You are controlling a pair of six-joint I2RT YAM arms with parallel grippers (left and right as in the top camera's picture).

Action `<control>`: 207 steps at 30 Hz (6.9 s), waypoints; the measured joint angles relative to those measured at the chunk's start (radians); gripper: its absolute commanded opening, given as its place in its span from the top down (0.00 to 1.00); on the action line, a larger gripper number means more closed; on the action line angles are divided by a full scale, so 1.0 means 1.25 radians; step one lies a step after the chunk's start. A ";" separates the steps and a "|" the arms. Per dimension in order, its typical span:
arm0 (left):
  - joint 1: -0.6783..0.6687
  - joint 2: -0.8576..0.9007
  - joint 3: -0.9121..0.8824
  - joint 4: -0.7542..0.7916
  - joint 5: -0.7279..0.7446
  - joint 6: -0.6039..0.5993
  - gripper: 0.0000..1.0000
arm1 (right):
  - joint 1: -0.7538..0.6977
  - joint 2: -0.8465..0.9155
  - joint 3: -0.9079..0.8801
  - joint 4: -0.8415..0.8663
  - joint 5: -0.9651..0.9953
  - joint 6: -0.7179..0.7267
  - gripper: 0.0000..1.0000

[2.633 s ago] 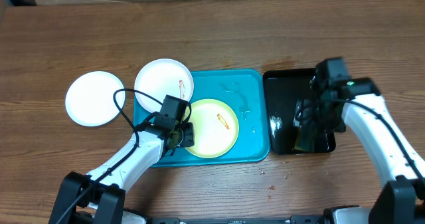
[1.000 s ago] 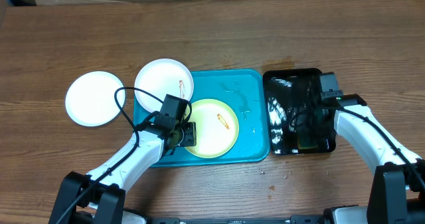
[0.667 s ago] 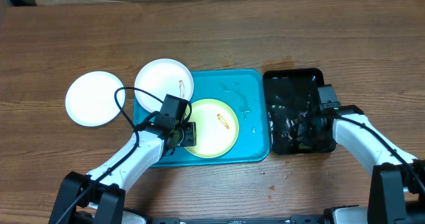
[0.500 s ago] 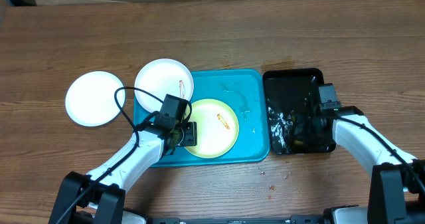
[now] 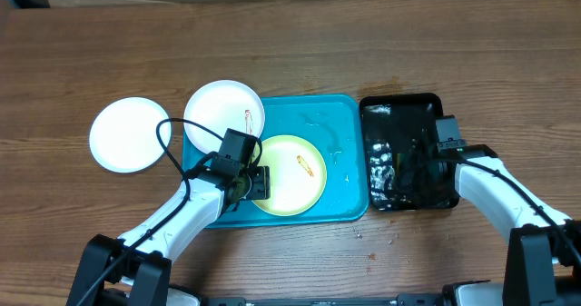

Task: Clean dirty plates on tray and stack at the side
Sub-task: 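Grasp the green sponge with the right gripper and wet it in the black tray, then carry the sponge with the right gripper over the yellow plate, then scrub the yellow plate with the sponge while the left gripper holds it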

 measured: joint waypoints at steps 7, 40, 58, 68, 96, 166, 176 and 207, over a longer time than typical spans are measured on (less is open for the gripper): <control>0.000 0.000 0.000 -0.001 0.000 0.000 0.32 | 0.002 0.000 0.002 -0.002 -0.008 0.007 0.48; 0.001 0.006 0.007 -0.024 0.003 -0.025 0.93 | 0.001 0.014 0.135 -0.124 0.143 -0.025 0.96; 0.001 0.010 0.009 -0.011 0.006 -0.027 0.96 | 0.001 0.014 0.146 -0.080 0.134 -0.103 0.96; 0.001 0.009 0.009 -0.010 0.007 -0.027 0.96 | 0.001 0.015 0.216 -0.178 0.152 -0.133 0.96; 0.001 0.010 0.009 -0.005 0.013 -0.027 0.96 | 0.001 0.015 0.307 -0.347 0.149 -0.149 0.96; 0.001 0.010 0.009 -0.006 0.019 -0.027 0.96 | 0.541 0.256 0.340 0.041 0.275 -0.133 0.96; 0.001 0.010 0.009 -0.006 0.019 -0.027 0.96 | 0.532 0.254 0.304 0.104 0.198 -0.073 0.96; 0.001 0.010 0.009 -0.006 0.020 -0.027 0.96 | 0.389 0.267 0.421 -0.067 -0.120 -0.029 0.96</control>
